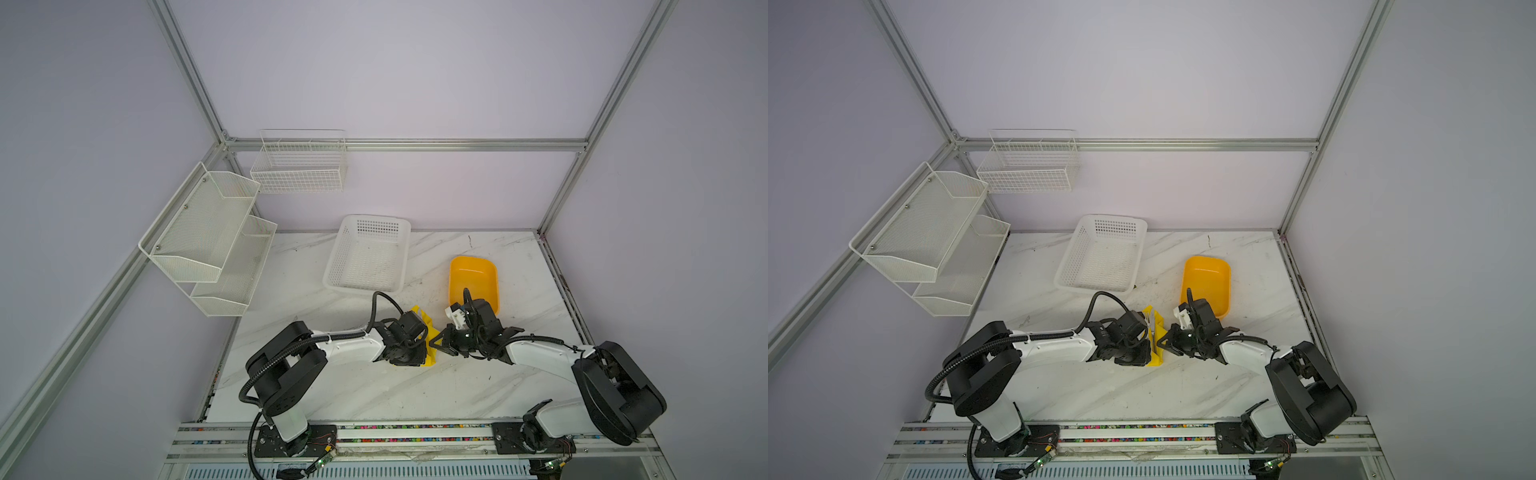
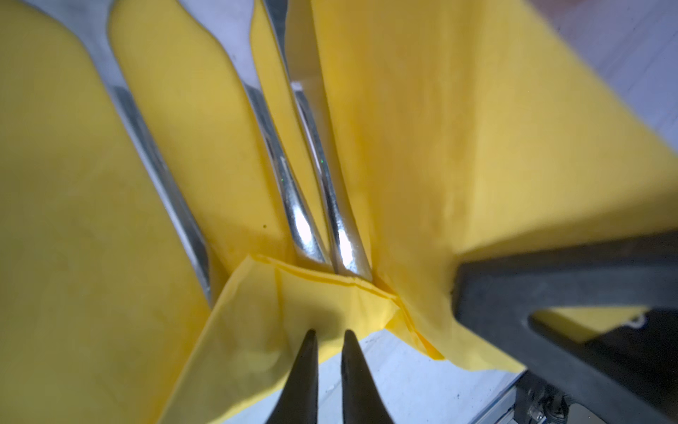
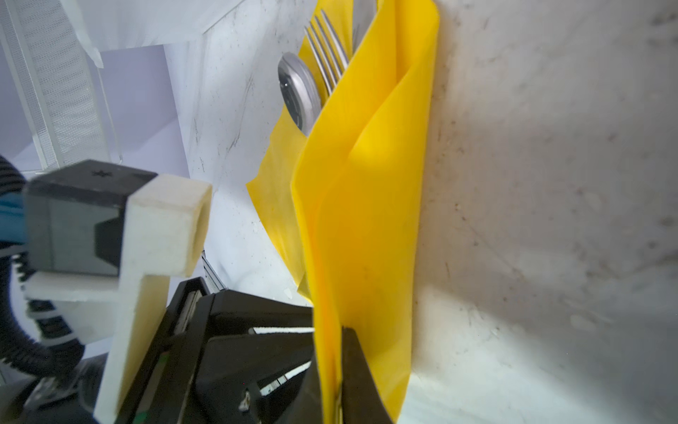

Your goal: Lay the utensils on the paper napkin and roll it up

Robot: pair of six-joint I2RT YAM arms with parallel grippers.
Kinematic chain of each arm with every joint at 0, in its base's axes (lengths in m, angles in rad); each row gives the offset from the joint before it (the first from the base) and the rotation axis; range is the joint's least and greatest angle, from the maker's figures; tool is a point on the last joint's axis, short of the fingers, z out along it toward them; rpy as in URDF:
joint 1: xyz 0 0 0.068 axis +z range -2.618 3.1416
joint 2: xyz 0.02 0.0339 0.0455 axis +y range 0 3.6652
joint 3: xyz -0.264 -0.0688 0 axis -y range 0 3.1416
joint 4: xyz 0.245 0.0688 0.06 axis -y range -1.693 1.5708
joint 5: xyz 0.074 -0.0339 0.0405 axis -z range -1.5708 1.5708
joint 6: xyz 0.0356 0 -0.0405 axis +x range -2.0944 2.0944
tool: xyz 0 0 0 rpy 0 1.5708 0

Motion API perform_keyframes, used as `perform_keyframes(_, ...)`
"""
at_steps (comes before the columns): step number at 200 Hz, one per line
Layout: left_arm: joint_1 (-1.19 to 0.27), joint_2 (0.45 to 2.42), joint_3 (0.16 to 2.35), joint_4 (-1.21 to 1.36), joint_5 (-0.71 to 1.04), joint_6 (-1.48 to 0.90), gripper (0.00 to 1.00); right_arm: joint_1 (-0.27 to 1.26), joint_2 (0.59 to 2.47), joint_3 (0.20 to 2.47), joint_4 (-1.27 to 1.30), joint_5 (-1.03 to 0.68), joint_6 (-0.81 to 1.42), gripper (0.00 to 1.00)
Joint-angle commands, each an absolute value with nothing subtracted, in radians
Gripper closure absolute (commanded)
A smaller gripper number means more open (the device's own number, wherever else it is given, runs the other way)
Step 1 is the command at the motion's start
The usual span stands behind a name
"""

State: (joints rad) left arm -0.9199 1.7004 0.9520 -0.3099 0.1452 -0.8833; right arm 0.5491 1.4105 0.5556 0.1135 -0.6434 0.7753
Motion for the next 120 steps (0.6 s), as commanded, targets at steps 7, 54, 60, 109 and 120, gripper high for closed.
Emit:
perform_keyframes(7, -0.902, 1.650, 0.992, -0.298, 0.136, -0.915, 0.87, 0.582, 1.428, 0.591, 0.093, -0.623, 0.775, 0.86)
perform_keyframes(54, -0.882, 1.534, 0.887, -0.205, 0.109, -0.978, 0.82, 0.635, 1.481, 0.620, 0.097, -0.626, 0.760, 0.71)
perform_keyframes(60, -0.877, 1.519, 0.874, -0.201, 0.103, -0.985, 0.81, 0.639, 1.487, 0.623, 0.097, -0.627, 0.759, 0.70)
perform_keyframes(109, -0.829, 1.423, 0.775, -0.072, 0.112, -1.053, 0.53, 0.655, 1.482, 0.632, 0.096, -0.623, 0.743, 0.63)
perform_keyframes(120, -0.817, 1.391, 0.757, -0.015, 0.133, -1.065, 0.44, 0.659, 1.469, 0.623, 0.122, -0.626, 0.743, 0.62)
